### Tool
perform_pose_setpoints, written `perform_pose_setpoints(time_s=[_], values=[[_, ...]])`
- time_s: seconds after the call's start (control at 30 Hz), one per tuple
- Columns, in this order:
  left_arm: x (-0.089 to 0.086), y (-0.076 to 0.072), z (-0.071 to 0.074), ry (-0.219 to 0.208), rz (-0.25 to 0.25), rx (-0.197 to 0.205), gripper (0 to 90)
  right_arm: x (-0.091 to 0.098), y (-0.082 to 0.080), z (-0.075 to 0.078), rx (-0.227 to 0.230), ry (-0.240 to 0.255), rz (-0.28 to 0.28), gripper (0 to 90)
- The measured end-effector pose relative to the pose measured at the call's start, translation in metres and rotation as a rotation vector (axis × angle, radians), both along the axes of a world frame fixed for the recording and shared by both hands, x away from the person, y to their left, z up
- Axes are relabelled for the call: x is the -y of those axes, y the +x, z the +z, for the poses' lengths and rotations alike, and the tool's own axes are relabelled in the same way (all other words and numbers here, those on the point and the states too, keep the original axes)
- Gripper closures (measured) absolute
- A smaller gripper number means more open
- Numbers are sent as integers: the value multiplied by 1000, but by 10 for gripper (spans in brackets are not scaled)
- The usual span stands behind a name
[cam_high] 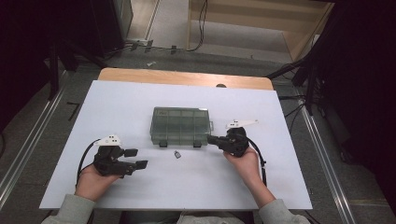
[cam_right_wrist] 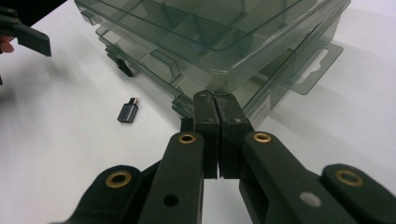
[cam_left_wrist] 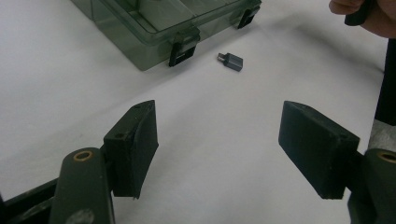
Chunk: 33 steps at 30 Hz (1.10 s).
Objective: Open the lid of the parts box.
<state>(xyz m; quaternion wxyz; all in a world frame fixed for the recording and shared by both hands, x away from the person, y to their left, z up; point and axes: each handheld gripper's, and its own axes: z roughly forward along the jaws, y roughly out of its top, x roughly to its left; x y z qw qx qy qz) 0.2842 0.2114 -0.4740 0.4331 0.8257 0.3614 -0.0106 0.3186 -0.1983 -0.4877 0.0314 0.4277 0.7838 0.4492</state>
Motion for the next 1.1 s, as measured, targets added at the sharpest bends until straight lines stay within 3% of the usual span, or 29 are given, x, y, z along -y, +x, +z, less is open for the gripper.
perform_pose_setpoints(time_s=[0.4, 0.63, 0.9, 1.1], values=[[-1, 0, 0, -2, 8, 2, 285, 0, 12, -1, 8, -14, 12, 863], [-1, 2, 0, -6, 18, 6, 285, -1, 24, 2, 42, 2, 17, 868], [-1, 4, -1, -8, 23, 0, 285, 2, 36, 8, 12, 30, 9, 873], [1, 5, -1, -8, 31, 1, 285, 2, 38, 12, 15, 41, 7, 873]])
